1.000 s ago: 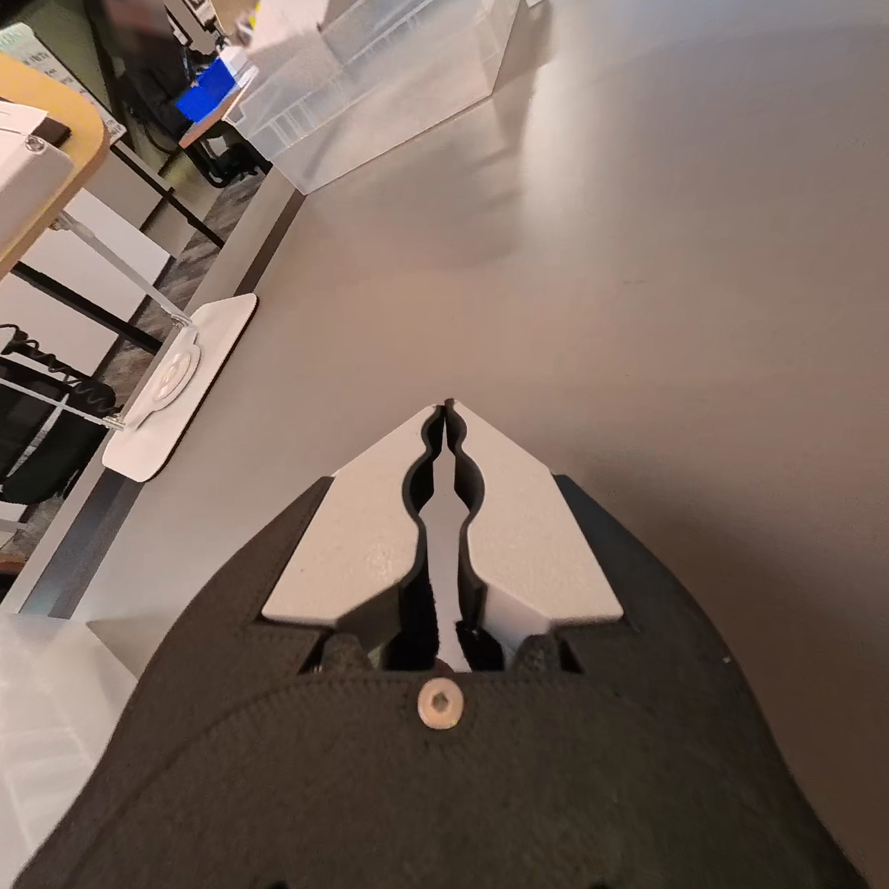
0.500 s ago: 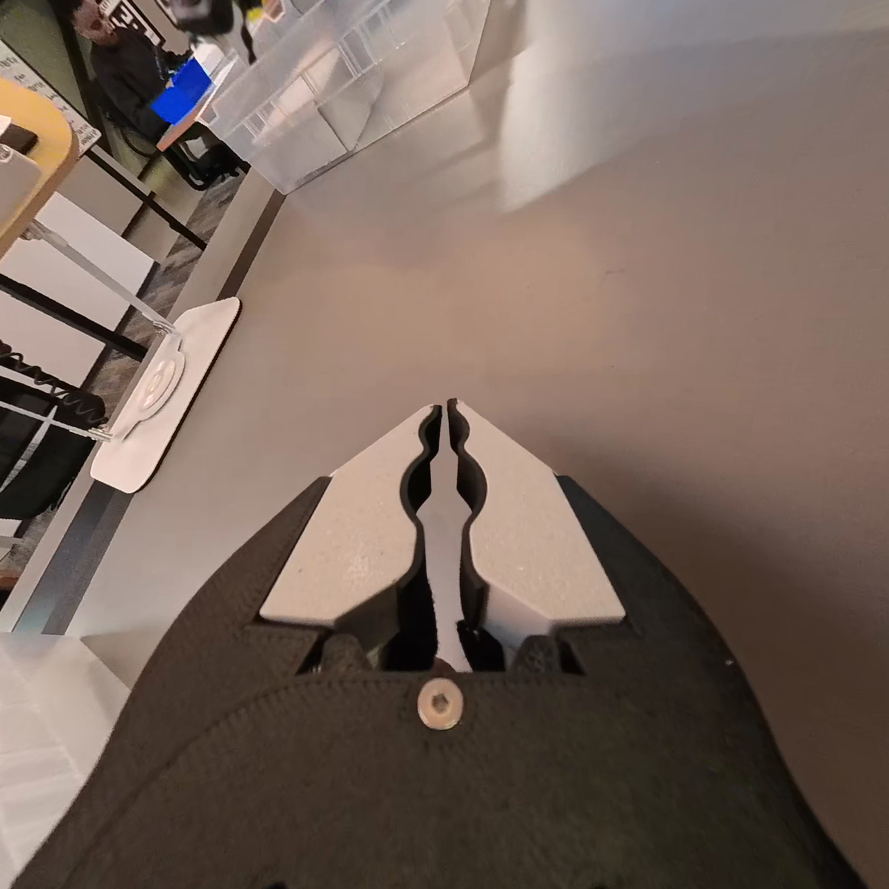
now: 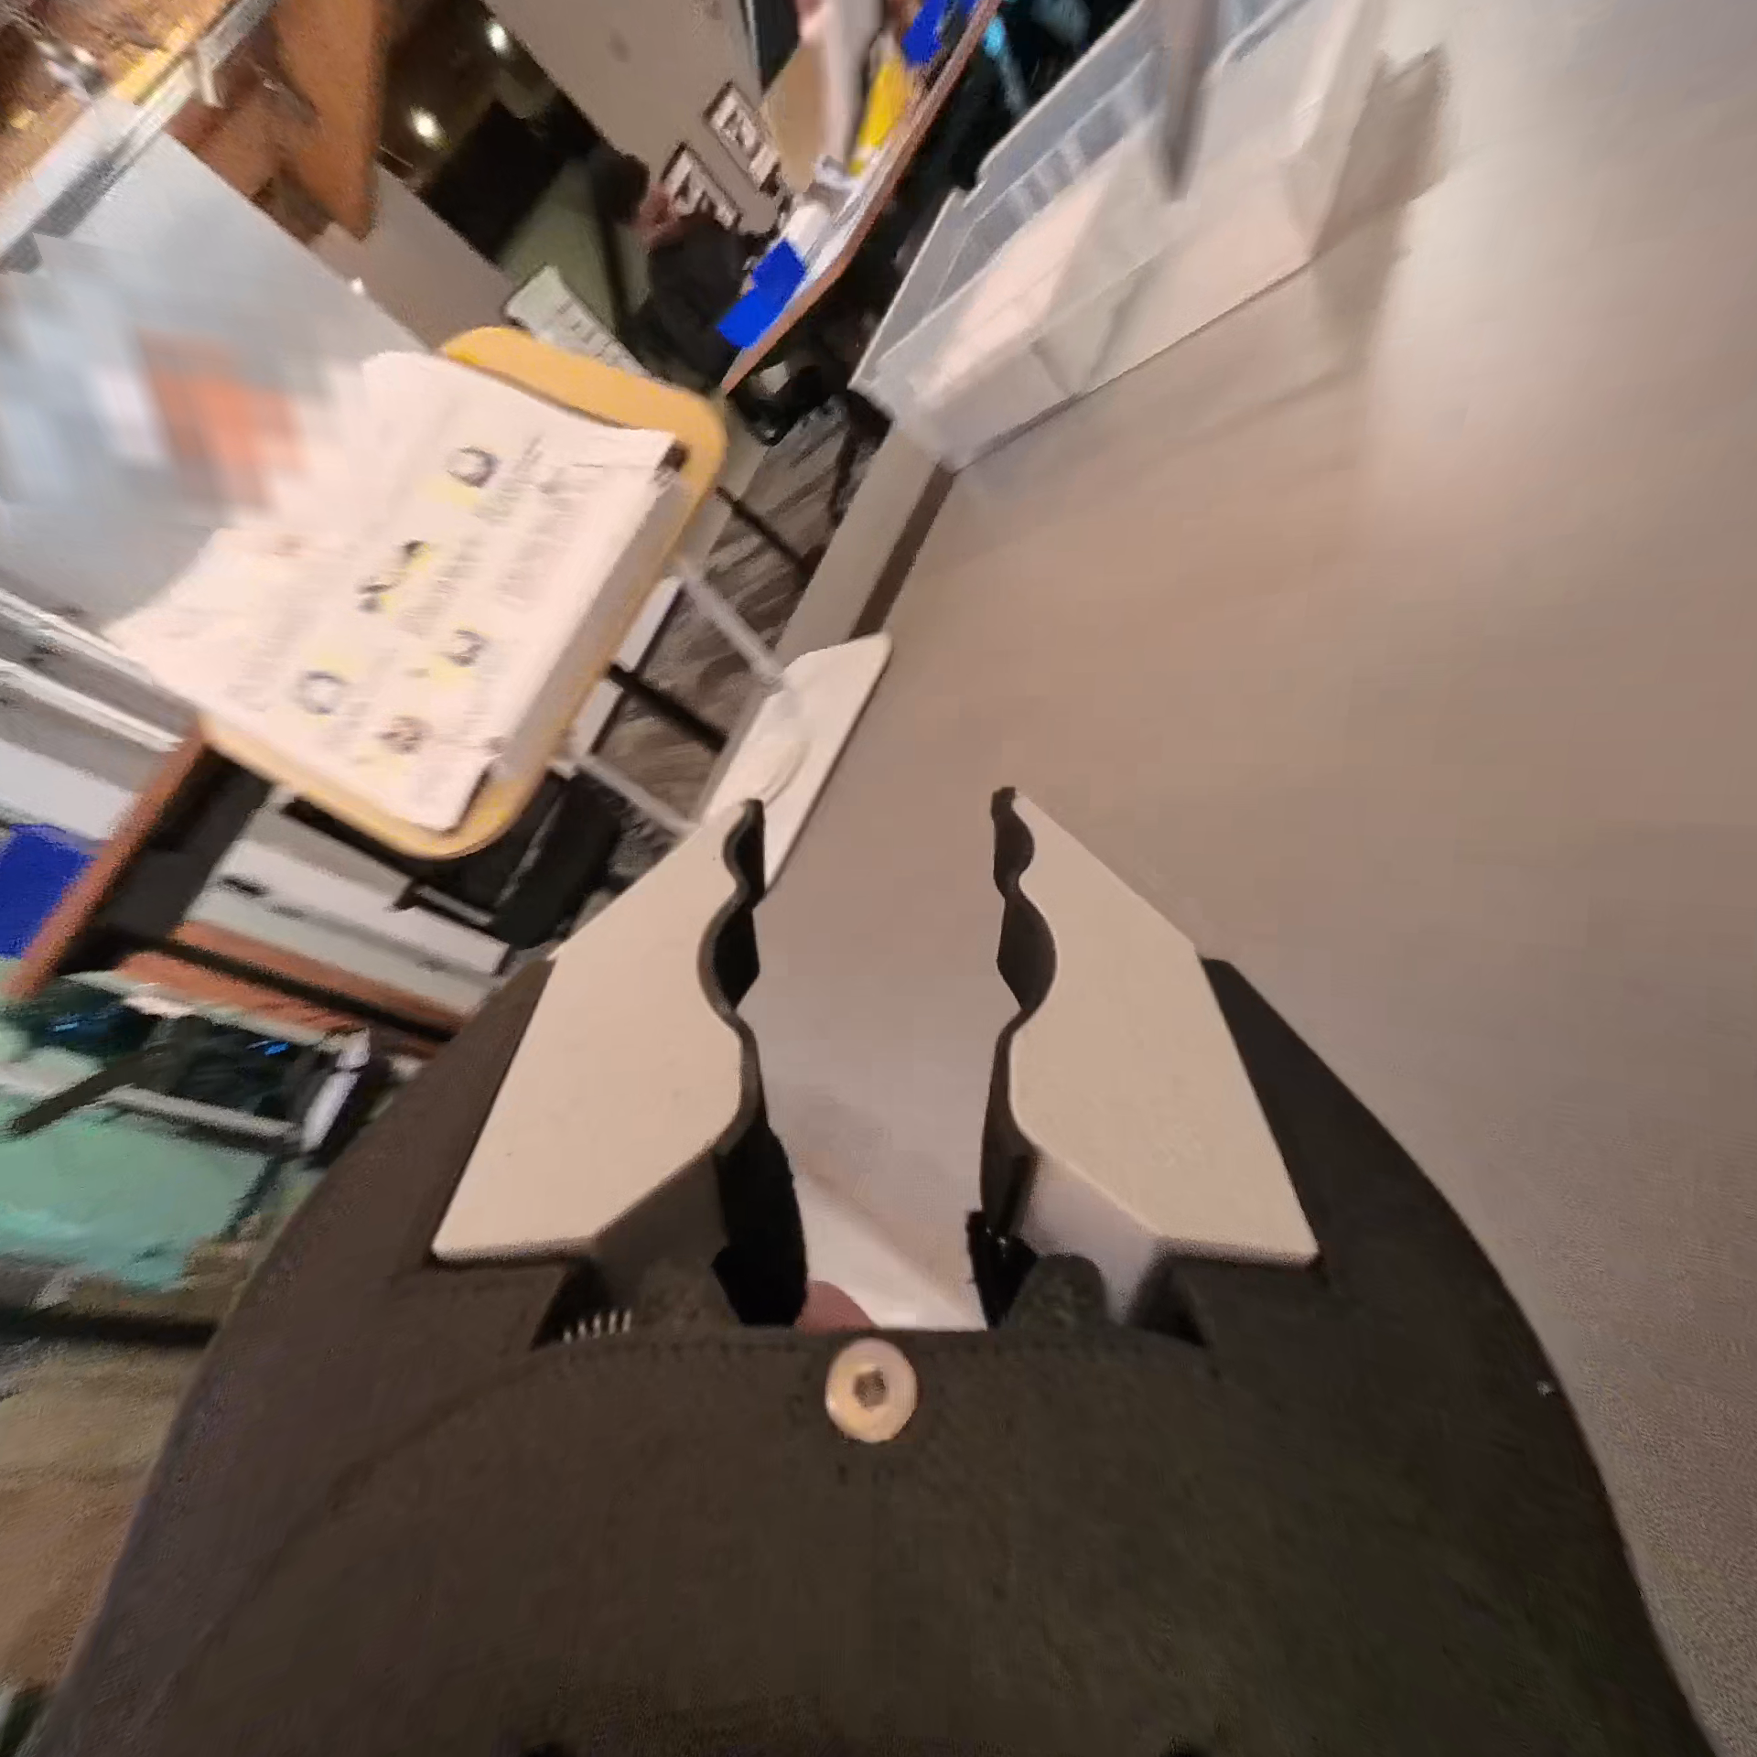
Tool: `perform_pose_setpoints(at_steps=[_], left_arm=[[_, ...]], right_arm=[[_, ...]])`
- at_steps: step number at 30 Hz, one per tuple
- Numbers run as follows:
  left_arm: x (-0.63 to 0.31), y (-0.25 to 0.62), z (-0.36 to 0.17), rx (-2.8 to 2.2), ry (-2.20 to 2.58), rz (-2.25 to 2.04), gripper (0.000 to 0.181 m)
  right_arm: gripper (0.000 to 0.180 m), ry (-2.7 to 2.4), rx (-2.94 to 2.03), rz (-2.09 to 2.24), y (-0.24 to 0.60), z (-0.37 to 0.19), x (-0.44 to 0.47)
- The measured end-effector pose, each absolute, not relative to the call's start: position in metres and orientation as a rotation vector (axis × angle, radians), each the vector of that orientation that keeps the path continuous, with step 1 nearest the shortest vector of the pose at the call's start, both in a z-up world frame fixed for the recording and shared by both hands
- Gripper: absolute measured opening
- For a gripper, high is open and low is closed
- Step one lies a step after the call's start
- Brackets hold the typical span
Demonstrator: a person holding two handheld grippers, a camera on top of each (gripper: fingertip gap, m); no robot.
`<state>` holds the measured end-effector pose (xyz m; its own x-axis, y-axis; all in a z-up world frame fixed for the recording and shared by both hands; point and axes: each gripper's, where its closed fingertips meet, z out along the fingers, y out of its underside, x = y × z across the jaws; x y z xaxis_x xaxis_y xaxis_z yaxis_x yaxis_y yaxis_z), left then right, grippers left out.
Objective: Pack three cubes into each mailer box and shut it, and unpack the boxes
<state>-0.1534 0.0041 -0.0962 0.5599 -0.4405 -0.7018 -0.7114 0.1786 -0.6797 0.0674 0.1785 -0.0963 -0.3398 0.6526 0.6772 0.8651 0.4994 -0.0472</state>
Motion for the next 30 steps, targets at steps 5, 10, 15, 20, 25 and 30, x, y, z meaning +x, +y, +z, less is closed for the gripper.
perform_pose_setpoints(at_steps=[5,10,15,20,25,30], left_arm=[[-0.251,0.036,-0.083,-1.671,1.223,0.448,0.067],[-0.325,0.09,-0.11,-1.966,1.38,0.365,0.095],[-0.373,0.135,-0.166,-2.251,1.484,0.287,0.131],[-0.396,0.162,-0.198,-2.388,1.545,0.216,0.136],[-0.41,0.159,-0.233,-2.515,1.641,0.174,0.133],[-0.408,0.159,-0.239,-2.532,1.661,0.146,0.137]], right_arm=[[0.116,-2.12,-1.197,-0.093,0.099,-0.145,0.01],[0.11,-2.046,-1.263,0.263,0.064,-0.187,-0.025],[0.103,-2.036,-1.278,0.367,0.062,-0.217,-0.032],[0.096,-2.014,-1.297,0.495,0.062,-0.227,-0.027],[0.091,-2.011,-1.293,0.539,0.06,-0.229,-0.027],[0.089,-2.007,-1.296,0.563,0.059,-0.23,-0.027]])
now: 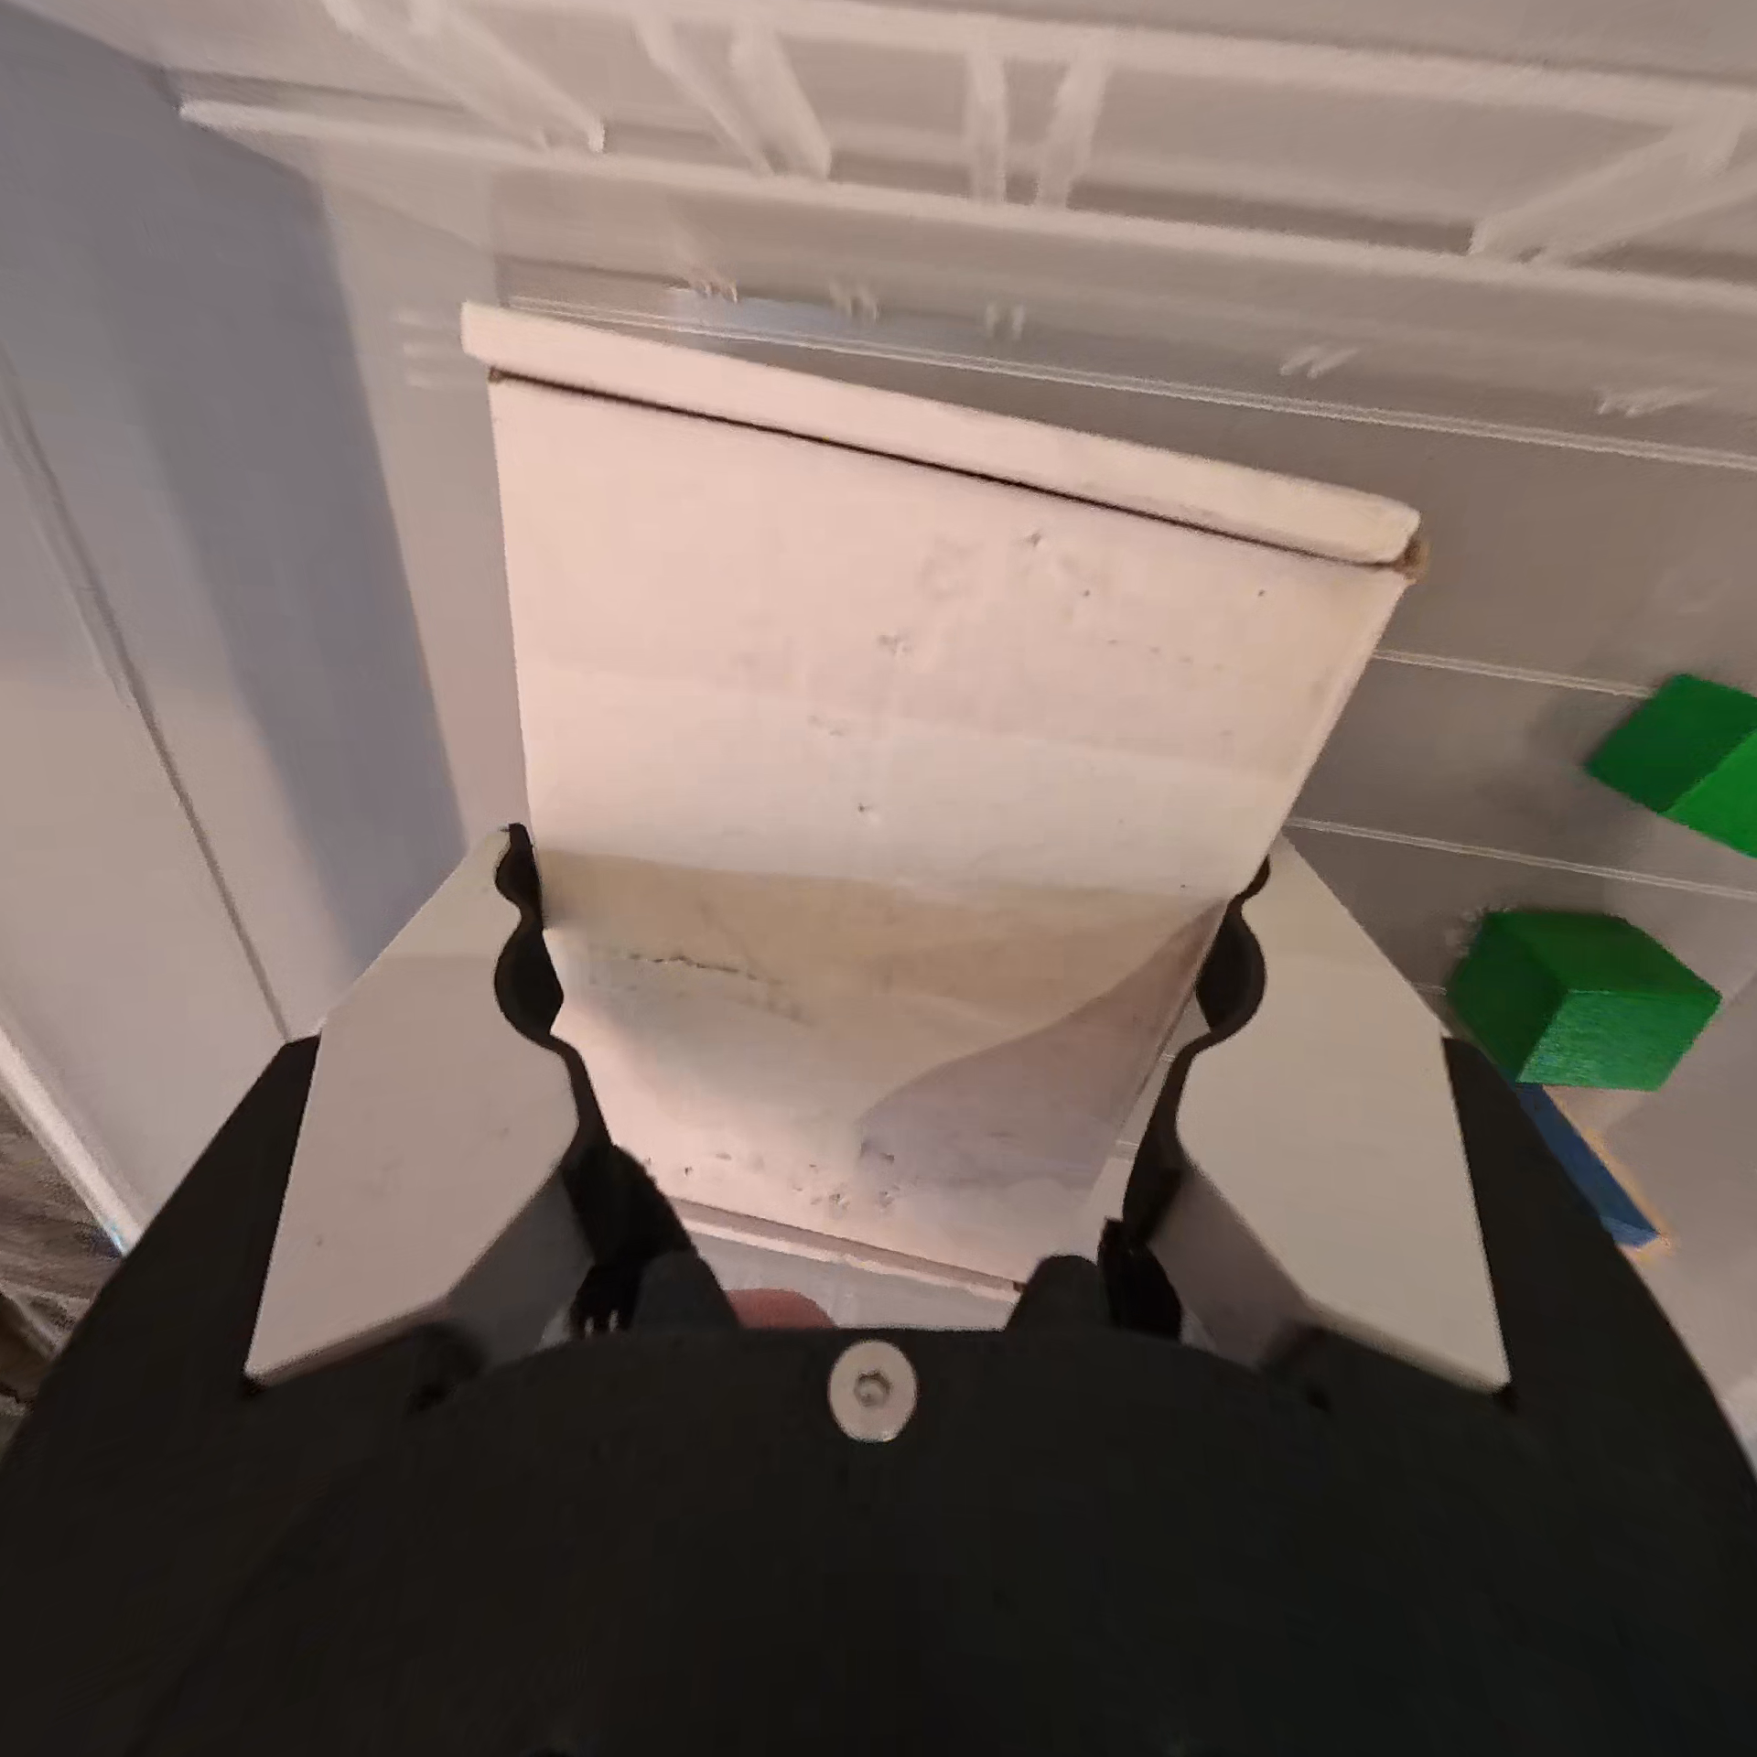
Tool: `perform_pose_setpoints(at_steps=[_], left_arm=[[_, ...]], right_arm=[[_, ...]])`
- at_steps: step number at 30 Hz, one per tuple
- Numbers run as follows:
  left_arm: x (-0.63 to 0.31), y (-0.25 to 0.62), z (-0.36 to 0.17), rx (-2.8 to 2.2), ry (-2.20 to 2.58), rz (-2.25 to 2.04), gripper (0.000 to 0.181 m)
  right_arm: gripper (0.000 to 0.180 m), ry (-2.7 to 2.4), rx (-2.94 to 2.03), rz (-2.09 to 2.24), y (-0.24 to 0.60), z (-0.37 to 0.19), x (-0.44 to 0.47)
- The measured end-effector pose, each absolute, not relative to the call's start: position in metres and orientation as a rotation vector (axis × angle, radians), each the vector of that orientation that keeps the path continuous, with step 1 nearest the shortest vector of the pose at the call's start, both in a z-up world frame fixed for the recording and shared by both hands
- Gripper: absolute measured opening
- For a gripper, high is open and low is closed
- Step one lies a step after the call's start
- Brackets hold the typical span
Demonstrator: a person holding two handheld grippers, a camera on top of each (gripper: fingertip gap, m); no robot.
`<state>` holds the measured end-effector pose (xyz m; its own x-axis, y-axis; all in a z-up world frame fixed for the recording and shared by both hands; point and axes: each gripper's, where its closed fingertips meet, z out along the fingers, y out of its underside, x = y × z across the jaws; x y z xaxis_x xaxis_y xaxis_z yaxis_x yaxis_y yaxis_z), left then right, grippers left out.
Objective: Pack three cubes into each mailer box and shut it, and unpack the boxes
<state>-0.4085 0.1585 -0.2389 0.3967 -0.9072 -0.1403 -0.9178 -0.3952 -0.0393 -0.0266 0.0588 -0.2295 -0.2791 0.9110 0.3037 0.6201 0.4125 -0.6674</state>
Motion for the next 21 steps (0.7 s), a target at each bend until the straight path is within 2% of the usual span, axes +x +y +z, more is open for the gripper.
perform_pose_setpoints(at_steps=[8,21], left_arm=[[-0.412,0.157,-0.214,-2.502,1.568,0.184,0.135],[-0.357,0.134,-0.084,-2.301,1.459,0.211,0.133]], right_arm=[[0.088,-2.007,-1.281,0.557,0.058,-0.229,-0.027],[0.088,-1.965,-1.274,0.541,0.064,-0.222,-0.025]])
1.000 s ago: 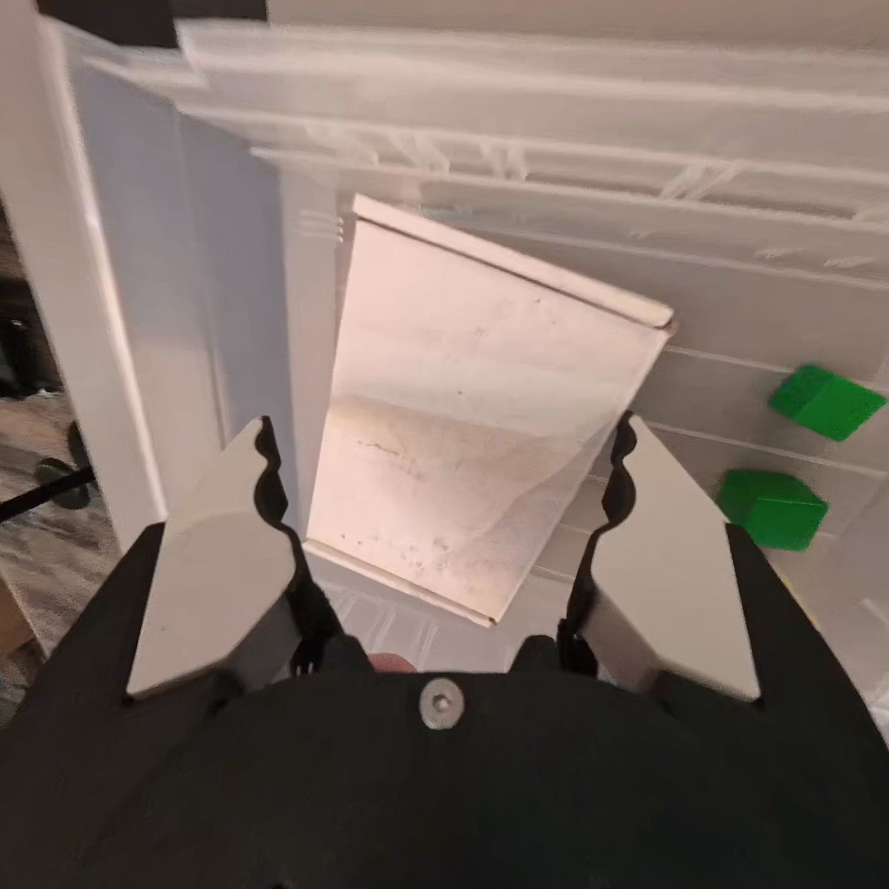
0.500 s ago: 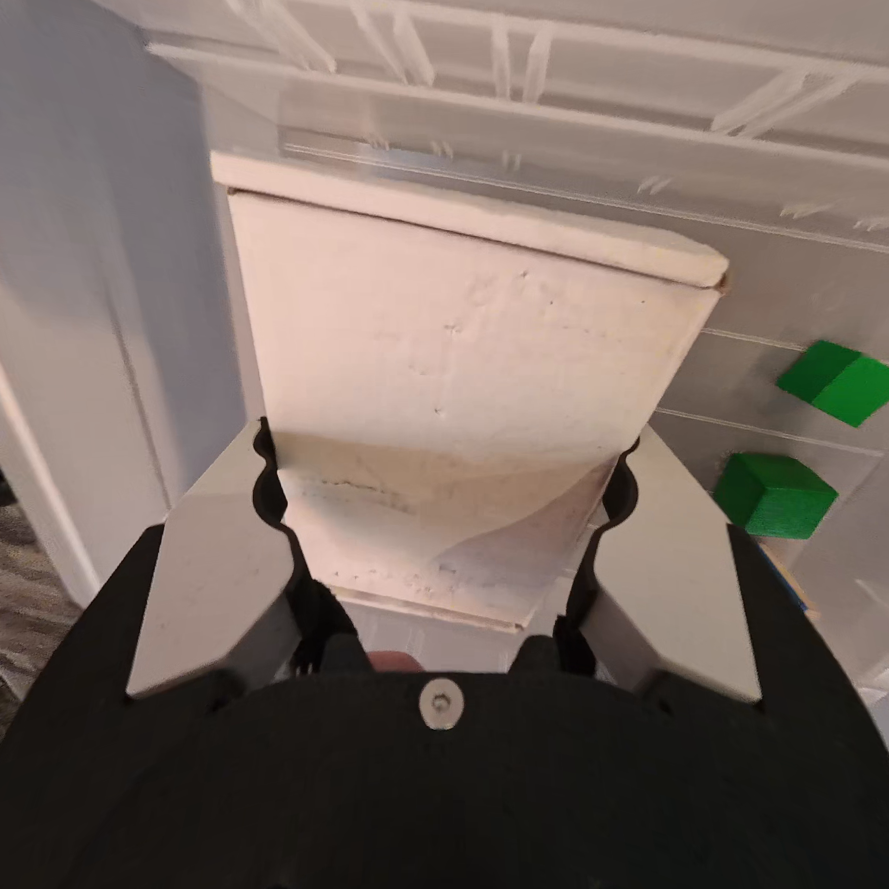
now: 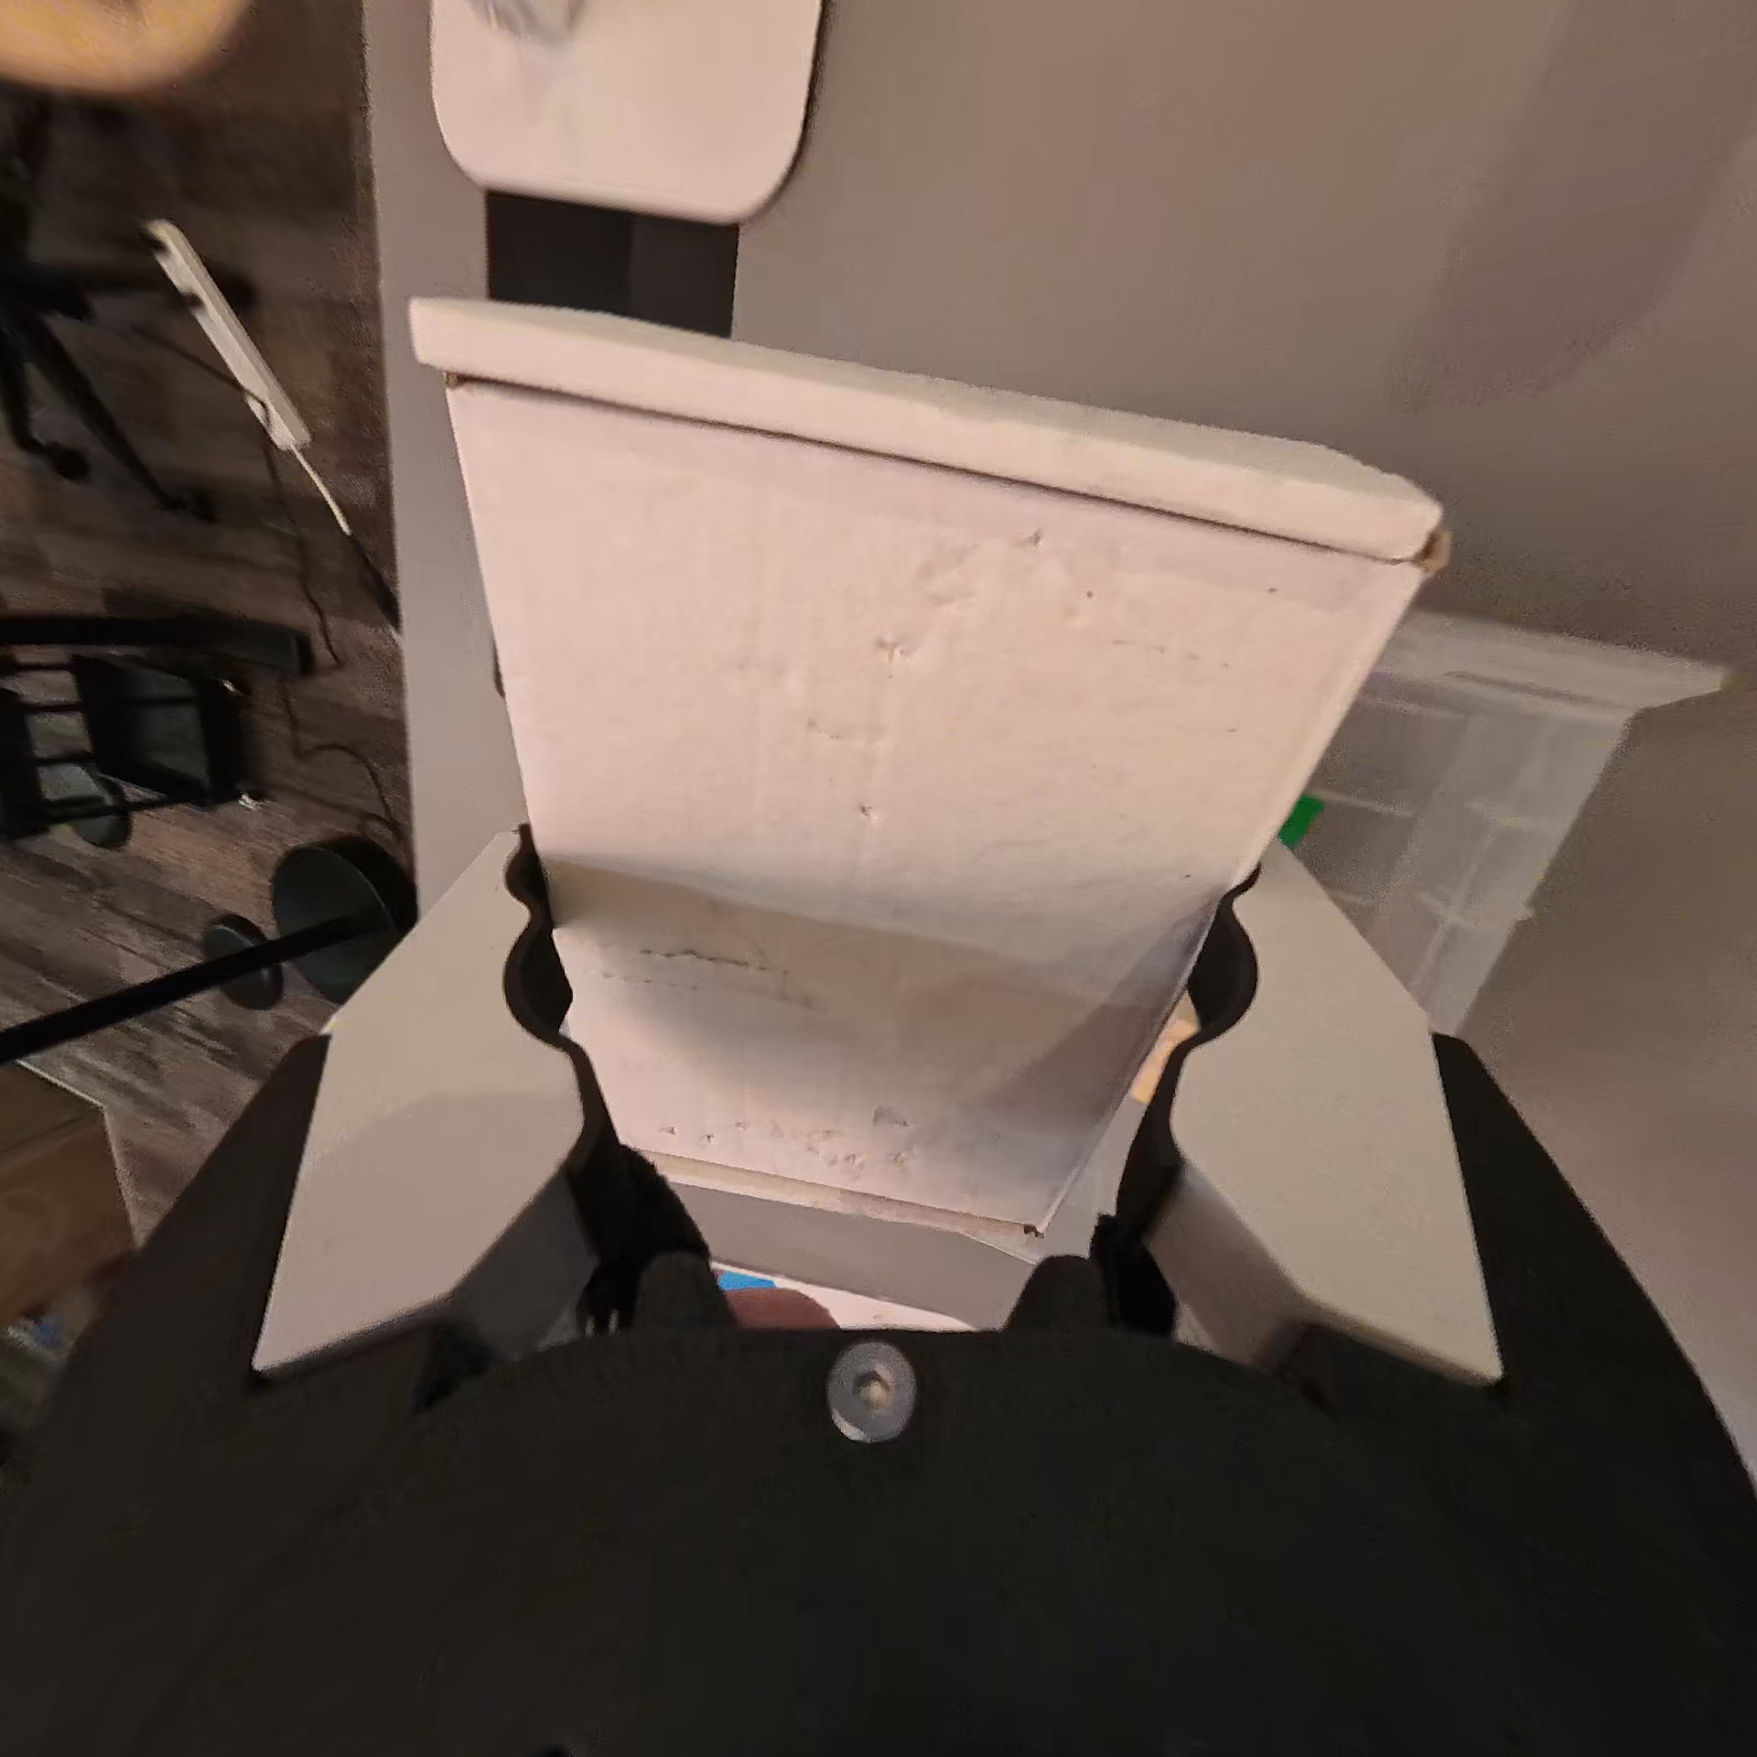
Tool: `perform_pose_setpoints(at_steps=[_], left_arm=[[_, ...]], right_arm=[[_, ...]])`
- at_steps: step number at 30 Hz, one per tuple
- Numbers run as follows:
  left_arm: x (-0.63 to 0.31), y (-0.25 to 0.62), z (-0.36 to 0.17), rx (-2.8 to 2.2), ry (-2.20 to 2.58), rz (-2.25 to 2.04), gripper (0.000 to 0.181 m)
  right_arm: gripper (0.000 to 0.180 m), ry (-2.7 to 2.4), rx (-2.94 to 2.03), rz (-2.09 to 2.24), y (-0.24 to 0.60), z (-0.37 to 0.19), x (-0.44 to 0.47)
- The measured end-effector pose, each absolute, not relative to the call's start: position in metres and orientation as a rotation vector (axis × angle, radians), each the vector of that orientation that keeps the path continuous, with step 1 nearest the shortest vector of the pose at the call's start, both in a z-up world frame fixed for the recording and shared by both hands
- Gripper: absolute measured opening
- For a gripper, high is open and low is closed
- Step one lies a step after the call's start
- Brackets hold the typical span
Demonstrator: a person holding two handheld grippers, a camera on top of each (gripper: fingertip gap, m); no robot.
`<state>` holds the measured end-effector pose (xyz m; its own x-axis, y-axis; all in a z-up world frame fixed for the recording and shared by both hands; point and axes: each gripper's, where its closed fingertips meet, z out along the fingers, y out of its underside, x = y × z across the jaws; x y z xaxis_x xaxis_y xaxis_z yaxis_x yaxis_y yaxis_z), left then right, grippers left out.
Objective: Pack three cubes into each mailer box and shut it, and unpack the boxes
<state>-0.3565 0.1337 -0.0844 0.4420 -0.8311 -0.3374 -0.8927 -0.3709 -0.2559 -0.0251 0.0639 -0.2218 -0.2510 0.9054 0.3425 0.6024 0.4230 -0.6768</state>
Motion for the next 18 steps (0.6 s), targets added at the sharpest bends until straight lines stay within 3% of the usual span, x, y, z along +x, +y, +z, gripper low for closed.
perform_pose_setpoints(at_steps=[6,12,18], left_arm=[[-0.237,0.082,-0.061,-2.088,1.685,0.145,0.133],[-0.141,0.058,-0.112,-2.125,1.825,-0.098,0.133],[-0.105,0.062,-0.175,-2.338,1.844,-0.261,0.133]], right_arm=[[0.083,-1.881,-1.226,0.58,0.065,-0.192,-0.022],[0.082,-1.833,-1.054,0.515,0.05,-0.164,-0.023],[0.083,-1.724,-0.861,0.349,0.036,-0.139,-0.029]])
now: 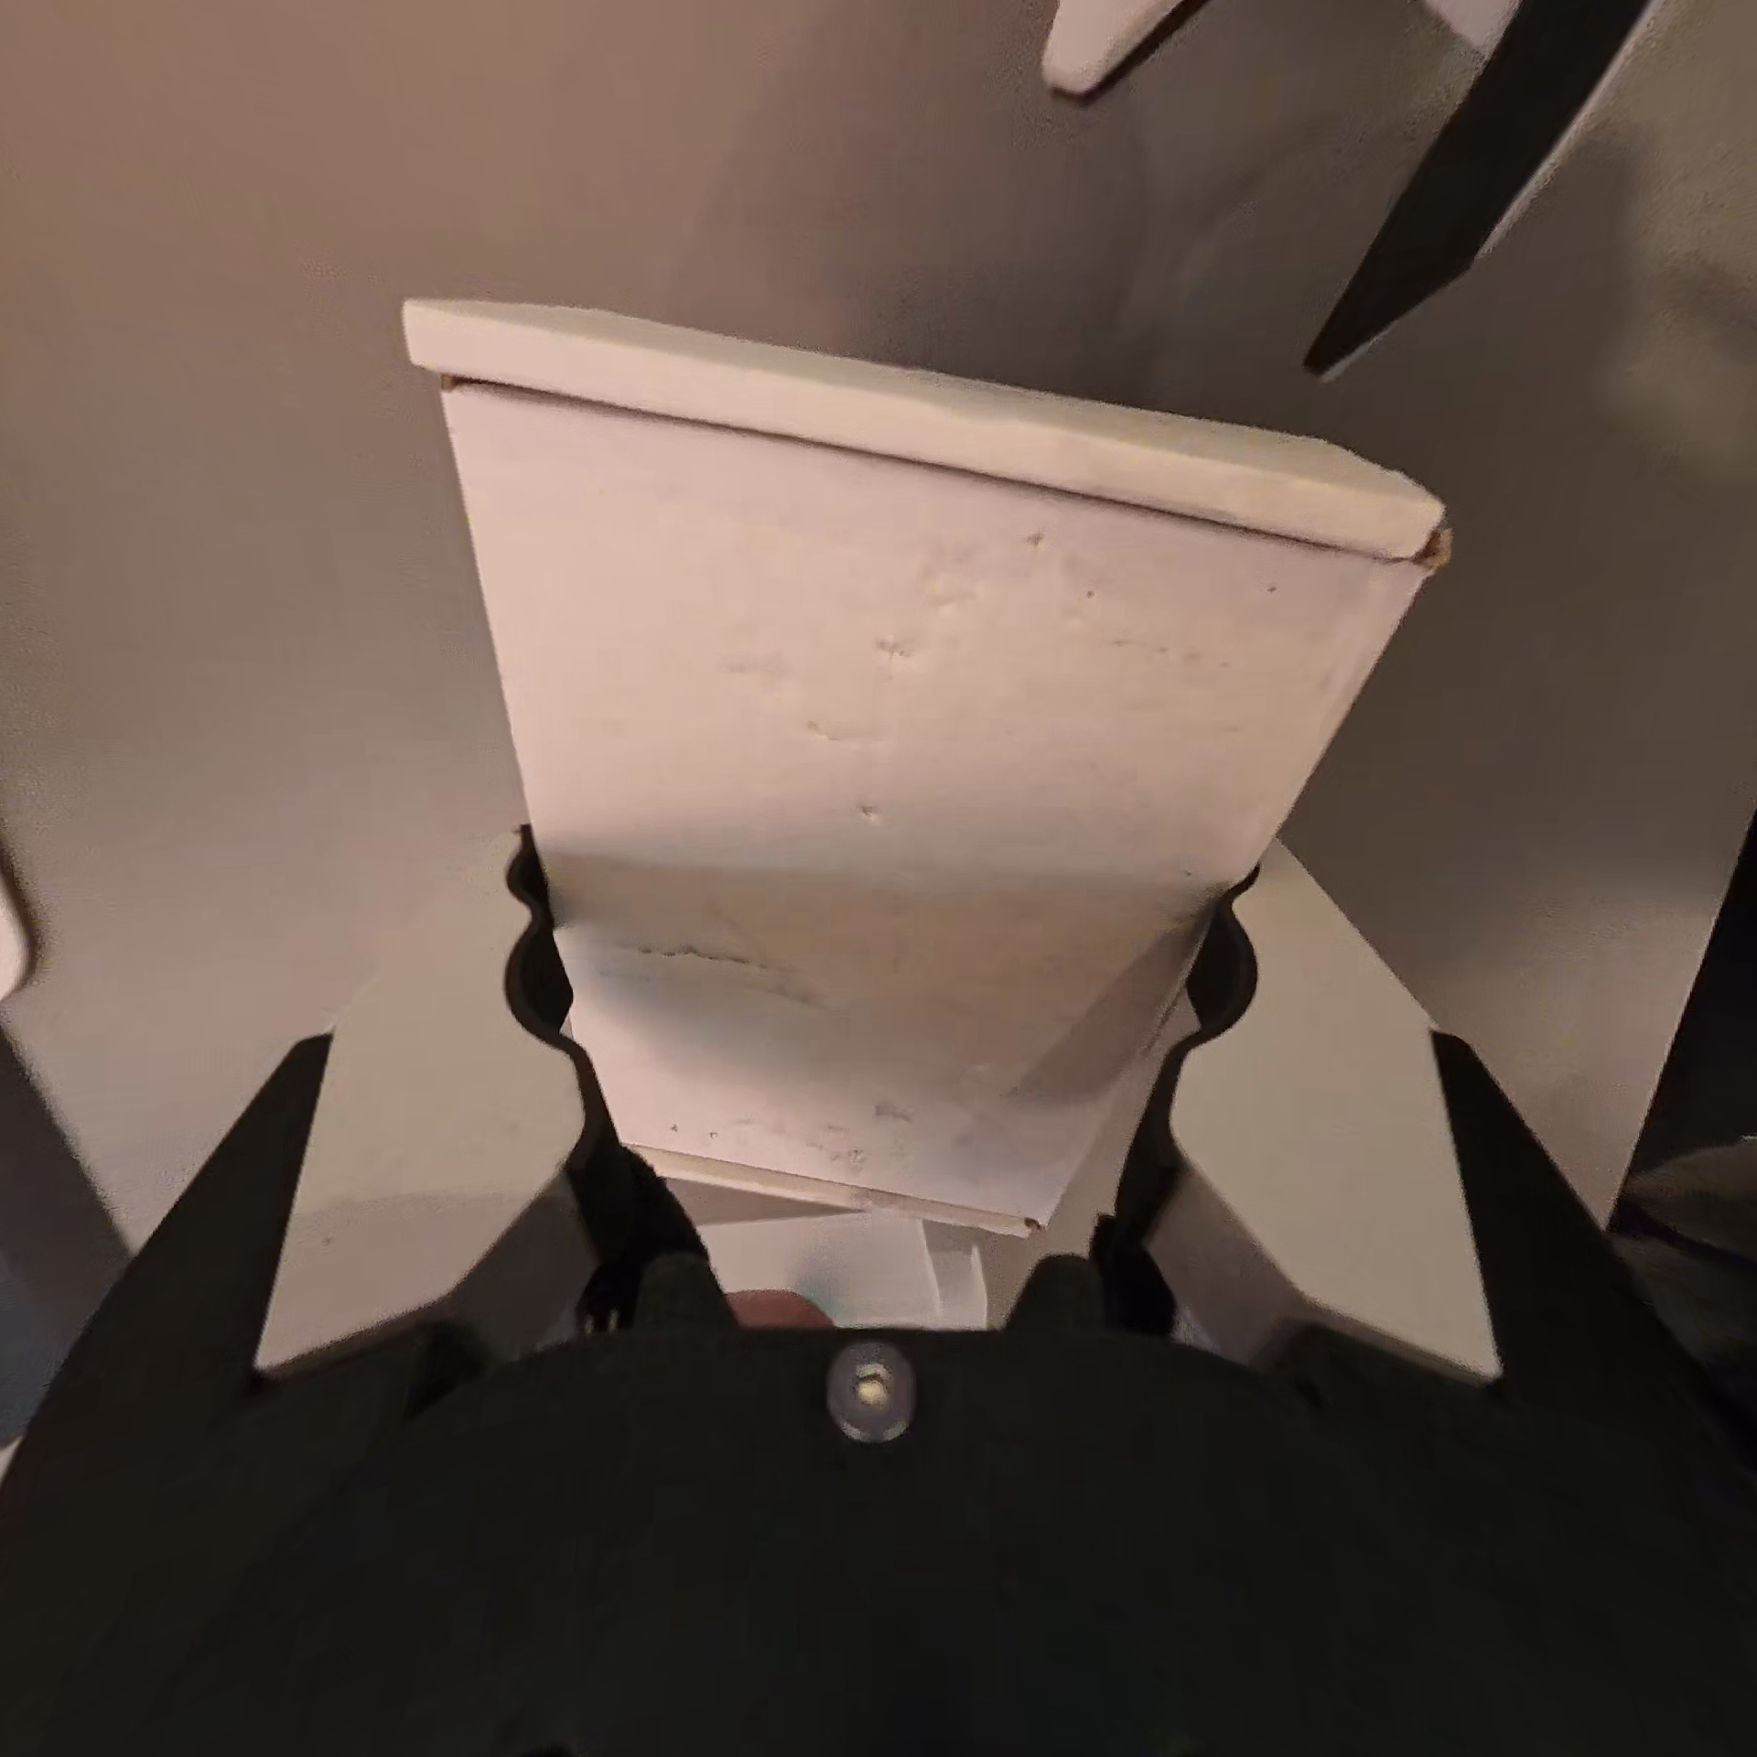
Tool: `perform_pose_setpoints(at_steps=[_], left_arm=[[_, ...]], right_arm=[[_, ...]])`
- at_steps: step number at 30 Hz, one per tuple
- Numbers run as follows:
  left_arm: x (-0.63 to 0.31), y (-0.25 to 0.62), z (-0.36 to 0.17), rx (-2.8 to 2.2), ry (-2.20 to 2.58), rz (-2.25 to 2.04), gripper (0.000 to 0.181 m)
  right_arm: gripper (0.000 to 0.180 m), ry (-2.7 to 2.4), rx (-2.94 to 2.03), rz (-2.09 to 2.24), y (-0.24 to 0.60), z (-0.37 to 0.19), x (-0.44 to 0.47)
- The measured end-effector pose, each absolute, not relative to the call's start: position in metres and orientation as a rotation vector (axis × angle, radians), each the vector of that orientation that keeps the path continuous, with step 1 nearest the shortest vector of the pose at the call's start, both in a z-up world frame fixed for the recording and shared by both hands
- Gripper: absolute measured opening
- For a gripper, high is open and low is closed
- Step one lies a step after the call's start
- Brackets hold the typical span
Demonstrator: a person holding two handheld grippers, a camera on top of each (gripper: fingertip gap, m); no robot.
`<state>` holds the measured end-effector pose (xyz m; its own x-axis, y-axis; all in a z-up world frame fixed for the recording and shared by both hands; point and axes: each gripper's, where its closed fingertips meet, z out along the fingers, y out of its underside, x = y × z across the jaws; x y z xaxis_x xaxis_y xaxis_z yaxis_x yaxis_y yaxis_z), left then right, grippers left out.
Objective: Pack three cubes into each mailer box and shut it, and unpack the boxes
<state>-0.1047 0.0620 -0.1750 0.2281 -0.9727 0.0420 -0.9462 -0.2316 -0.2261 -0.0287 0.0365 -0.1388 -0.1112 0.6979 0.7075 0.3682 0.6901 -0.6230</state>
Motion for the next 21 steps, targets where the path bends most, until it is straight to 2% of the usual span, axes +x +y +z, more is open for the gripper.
perform_pose_setpoints(at_steps=[5,9,14,16,18,21], left_arm=[[-0.083,0.056,-0.195,-2.439,1.846,-0.472,0.133],[-0.08,0.055,-0.194,-2.446,1.846,-0.559,0.133],[-0.072,0.038,-0.204,-2.437,1.963,-0.568,0.133],[-0.069,0.036,-0.208,-2.437,1.991,-0.557,0.133],[-0.069,0.038,-0.211,-2.434,1.983,-0.542,0.133],[-0.067,0.033,-0.212,-2.472,1.894,-0.663,0.133]], right_arm=[[0.095,-1.78,-0.778,0.079,0.05,-0.162,-0.034],[0.074,-1.713,-0.737,0.021,0.059,-0.155,-0.036],[0.087,-1.762,-0.708,0.011,0.05,-0.157,-0.037],[0.083,-1.841,-0.691,0.028,0.041,-0.171,-0.038],[0.061,-1.906,-0.696,0.042,0.036,-0.187,-0.039],[0.059,-1.919,-0.736,0.105,0.034,-0.191,-0.041]])
